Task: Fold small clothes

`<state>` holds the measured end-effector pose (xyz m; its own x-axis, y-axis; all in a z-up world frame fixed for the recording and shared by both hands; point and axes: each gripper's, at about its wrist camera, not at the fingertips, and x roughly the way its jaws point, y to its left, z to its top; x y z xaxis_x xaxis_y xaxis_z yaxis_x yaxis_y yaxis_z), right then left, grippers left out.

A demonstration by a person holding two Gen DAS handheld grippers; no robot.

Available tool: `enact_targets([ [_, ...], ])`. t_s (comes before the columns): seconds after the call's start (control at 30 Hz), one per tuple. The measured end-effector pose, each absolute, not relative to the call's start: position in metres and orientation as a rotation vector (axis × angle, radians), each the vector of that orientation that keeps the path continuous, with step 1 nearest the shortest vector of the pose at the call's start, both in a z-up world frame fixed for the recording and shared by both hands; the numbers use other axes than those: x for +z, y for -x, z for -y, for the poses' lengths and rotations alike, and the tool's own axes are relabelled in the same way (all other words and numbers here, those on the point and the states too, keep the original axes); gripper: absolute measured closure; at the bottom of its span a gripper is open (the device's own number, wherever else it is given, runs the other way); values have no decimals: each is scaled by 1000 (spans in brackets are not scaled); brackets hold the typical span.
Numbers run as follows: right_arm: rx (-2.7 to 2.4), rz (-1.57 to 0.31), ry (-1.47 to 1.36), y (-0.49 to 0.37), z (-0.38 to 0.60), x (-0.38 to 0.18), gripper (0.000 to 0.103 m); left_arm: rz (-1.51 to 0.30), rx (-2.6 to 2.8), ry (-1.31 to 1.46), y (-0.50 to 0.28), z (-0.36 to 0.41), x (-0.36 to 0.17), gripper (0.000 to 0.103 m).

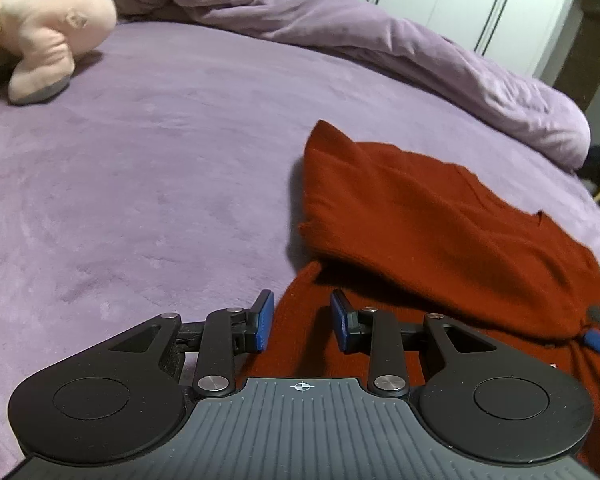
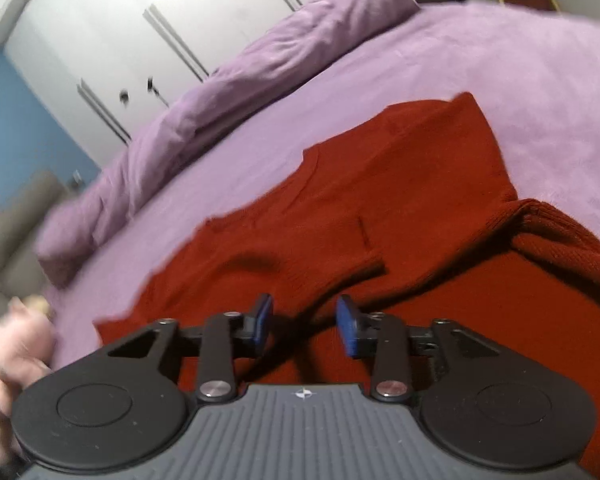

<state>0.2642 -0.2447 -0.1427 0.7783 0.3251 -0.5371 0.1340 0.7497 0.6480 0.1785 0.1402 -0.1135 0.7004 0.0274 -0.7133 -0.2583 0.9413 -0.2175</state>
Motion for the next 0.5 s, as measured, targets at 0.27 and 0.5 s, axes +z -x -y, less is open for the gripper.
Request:
enact_targets([
  [0.27,132,-784,-867,-306,251,-157,78,-795,161,293,-183,-132,-110,69],
  [0.5,260,-599,-844,-315,250,-111,99,-795,134,255,-187,-123,-105,68],
])
